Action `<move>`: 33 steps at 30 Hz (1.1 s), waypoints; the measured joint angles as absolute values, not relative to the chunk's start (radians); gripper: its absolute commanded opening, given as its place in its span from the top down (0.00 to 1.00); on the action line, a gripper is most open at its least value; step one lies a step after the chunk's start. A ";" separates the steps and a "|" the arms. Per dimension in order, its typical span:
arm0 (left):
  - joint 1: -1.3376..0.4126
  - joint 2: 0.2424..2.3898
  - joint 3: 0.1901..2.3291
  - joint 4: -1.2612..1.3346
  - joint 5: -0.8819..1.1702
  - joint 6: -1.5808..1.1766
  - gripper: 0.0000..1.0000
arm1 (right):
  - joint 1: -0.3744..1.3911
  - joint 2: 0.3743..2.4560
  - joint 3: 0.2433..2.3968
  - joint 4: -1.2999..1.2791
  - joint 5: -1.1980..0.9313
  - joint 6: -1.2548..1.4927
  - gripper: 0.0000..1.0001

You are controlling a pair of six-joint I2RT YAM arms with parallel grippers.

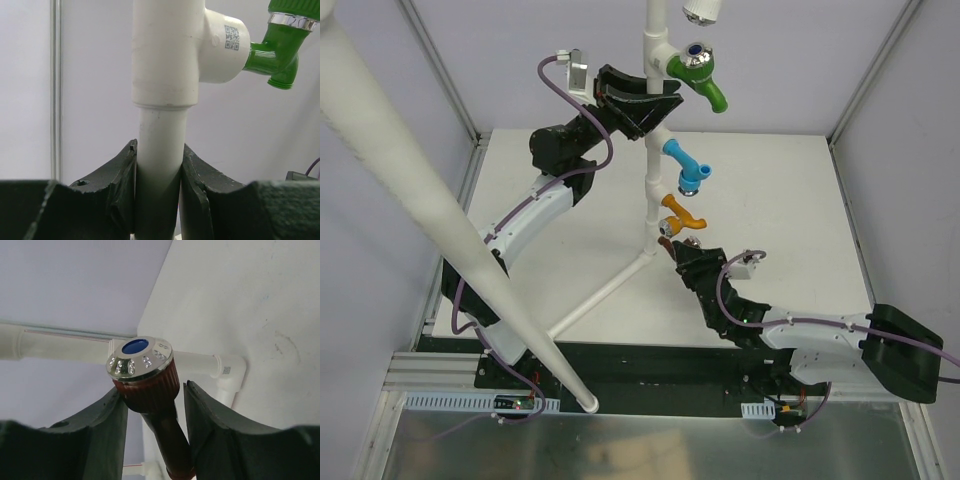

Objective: Install the water faucets
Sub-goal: Screw the water faucet onto the adaptor.

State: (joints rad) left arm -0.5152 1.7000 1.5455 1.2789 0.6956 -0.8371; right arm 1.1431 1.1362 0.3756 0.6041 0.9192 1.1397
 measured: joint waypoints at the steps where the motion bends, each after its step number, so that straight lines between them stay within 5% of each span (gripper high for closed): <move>1: -0.515 1.700 1.546 1.279 0.695 -0.837 1.00 | 1.142 1.143 0.374 0.602 0.918 1.202 1.00; 7: -0.515 1.700 1.541 1.284 0.692 -0.837 1.00 | 1.132 1.173 0.332 0.656 0.903 1.515 0.98; 9: -0.515 1.700 1.537 1.290 0.686 -0.837 1.00 | 1.130 1.176 0.317 0.691 0.904 1.572 0.59; 11: -0.515 1.700 1.530 1.299 0.677 -0.837 0.99 | 1.129 1.169 0.312 0.699 0.904 1.584 0.29; 14: -0.509 1.698 1.522 1.307 0.669 -0.830 0.78 | 1.148 1.130 0.300 0.671 0.844 1.576 0.13; 22: -0.467 1.604 1.345 1.342 0.638 -0.836 0.45 | 1.191 0.750 0.278 0.377 0.801 1.348 0.06; 33: -0.469 1.582 1.117 1.288 0.776 -0.860 0.44 | 1.191 0.337 0.265 -0.130 0.888 1.205 0.04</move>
State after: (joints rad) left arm -0.4694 1.5818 1.1168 1.2884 0.7765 -0.8604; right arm 1.1912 0.3370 0.2646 -0.1303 0.8875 1.2049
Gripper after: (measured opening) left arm 0.563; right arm 0.958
